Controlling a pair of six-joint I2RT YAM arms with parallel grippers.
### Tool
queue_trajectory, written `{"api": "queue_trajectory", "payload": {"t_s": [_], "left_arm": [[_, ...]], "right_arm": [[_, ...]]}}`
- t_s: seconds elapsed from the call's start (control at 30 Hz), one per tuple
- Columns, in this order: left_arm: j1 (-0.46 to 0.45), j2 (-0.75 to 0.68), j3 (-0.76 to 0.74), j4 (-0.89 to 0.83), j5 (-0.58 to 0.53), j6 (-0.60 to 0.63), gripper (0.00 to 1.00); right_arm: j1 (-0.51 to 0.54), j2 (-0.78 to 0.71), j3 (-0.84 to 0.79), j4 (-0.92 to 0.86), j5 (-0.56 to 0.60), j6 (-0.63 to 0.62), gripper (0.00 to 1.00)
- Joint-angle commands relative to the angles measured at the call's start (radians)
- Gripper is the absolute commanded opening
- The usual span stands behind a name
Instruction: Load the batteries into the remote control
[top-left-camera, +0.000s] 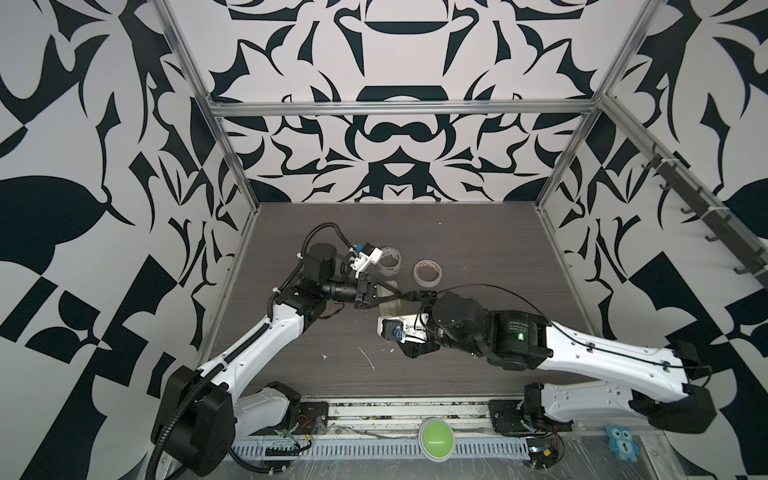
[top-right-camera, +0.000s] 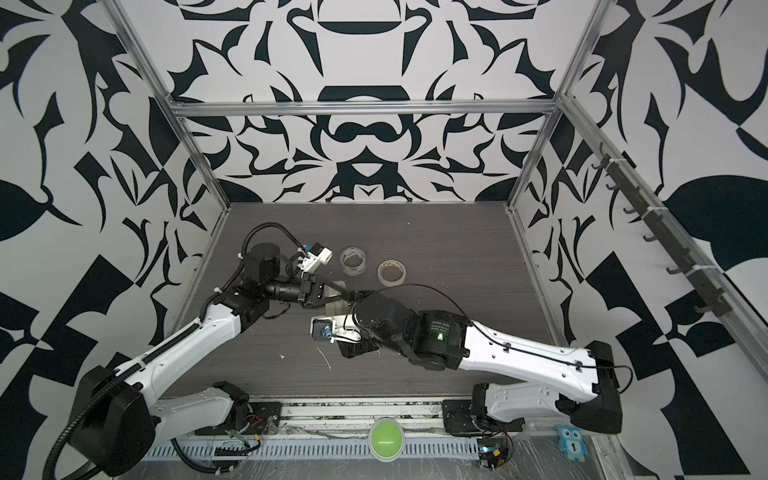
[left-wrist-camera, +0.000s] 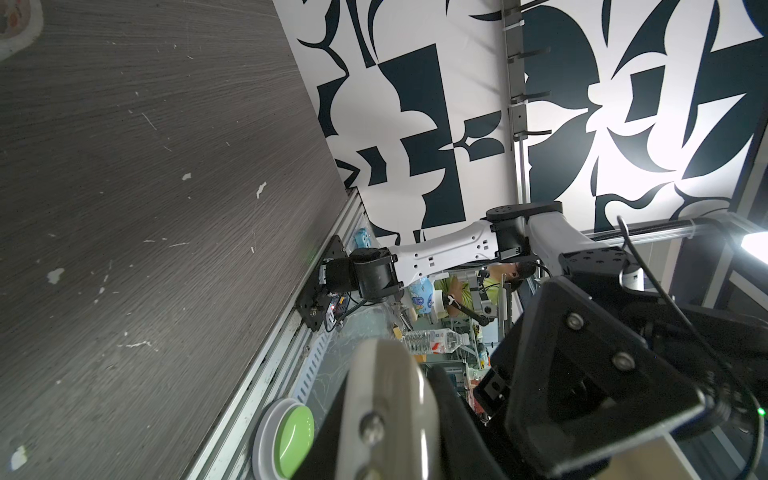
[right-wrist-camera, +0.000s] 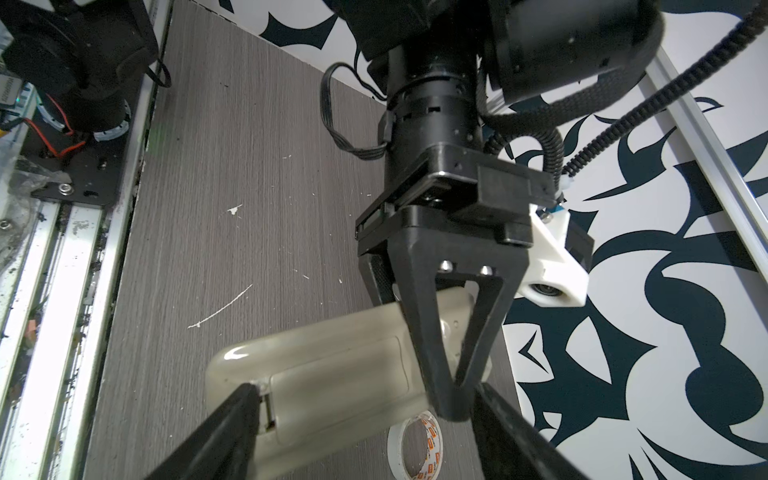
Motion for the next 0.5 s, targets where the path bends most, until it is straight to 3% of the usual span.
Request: {"api": "queue_trajectory", "payload": {"t_s": [0.0, 0.47], "left_arm": [[-0.003, -0.031, 0.009, 0.012, 0.052, -0.021, 0.0], [0.002, -0.027, 0.01, 0.011, 0.053, -0.021, 0.0]], "right_arm": [[-0.005, -0.023, -0.007, 0.058, 0.055, -0.008, 0.84], [-0.005, -0.037, -0.017, 0.075, 0.057, -0.008, 0.84]]}}
